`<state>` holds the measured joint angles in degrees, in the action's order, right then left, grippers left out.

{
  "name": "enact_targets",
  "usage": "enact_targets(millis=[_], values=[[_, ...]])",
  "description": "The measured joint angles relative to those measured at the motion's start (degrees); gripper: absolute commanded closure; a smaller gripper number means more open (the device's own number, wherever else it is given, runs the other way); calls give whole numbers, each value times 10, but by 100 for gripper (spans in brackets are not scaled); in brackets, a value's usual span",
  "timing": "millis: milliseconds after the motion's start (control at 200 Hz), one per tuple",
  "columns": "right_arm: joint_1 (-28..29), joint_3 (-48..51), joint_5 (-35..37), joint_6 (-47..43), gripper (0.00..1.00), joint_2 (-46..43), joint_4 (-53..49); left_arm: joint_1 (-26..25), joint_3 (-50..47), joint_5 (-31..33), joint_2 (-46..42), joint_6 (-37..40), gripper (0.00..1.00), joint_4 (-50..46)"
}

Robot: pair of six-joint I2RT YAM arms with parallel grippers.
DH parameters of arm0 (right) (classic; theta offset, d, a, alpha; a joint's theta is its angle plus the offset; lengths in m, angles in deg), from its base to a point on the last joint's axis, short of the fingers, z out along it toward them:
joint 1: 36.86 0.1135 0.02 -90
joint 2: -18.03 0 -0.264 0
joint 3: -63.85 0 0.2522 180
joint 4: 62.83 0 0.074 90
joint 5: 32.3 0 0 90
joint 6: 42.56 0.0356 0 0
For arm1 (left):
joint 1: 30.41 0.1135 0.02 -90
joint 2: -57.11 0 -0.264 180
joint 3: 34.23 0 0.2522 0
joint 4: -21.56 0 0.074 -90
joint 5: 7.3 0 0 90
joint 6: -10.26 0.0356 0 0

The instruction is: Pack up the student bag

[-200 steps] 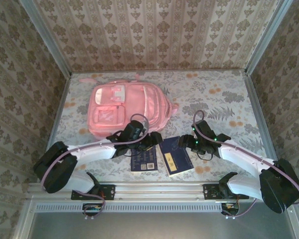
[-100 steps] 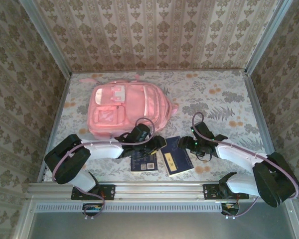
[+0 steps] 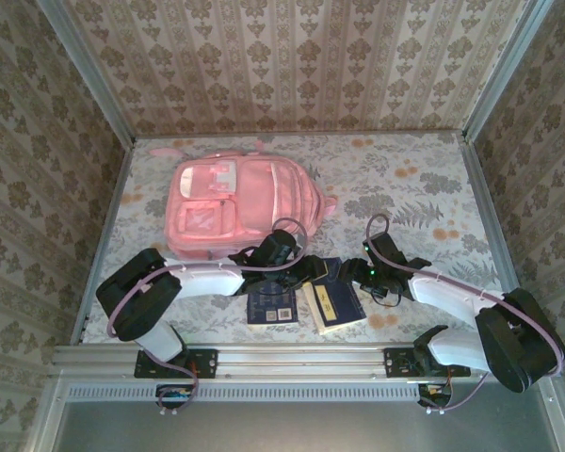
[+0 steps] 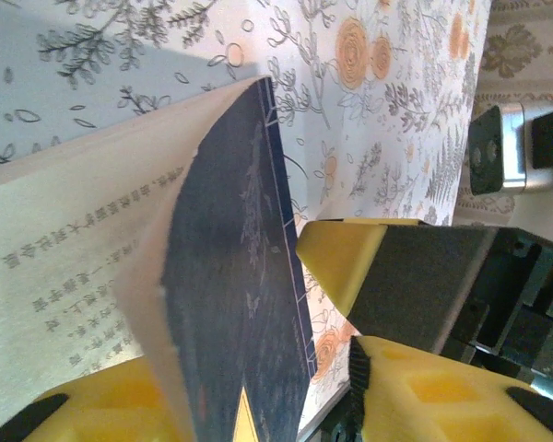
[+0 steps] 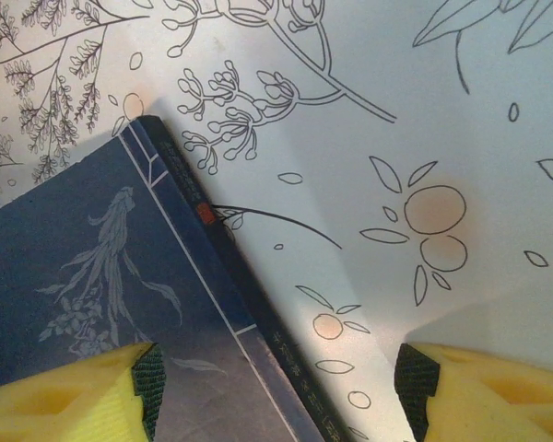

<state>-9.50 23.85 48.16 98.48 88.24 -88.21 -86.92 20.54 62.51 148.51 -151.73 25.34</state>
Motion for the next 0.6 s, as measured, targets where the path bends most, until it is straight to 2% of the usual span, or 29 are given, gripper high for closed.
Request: enact_targets(millis=[215, 320, 395, 535, 600], values=[[-1, 2, 0, 3, 30, 0, 3, -3, 26, -12, 29, 7, 63, 1], [-1, 2, 0, 3, 30, -2, 3, -1, 38, -23, 55, 11, 87, -4], [-1, 4, 0, 2, 29, -12, 3, 3, 43, -36, 69, 24, 100, -8], [-8, 16, -22, -15, 24, -46, 5, 10, 48, -58, 66, 54, 100, -21], [-19, 24, -36, -23, 14, -85, 4, 11, 50, -67, 56, 69, 100, -25]])
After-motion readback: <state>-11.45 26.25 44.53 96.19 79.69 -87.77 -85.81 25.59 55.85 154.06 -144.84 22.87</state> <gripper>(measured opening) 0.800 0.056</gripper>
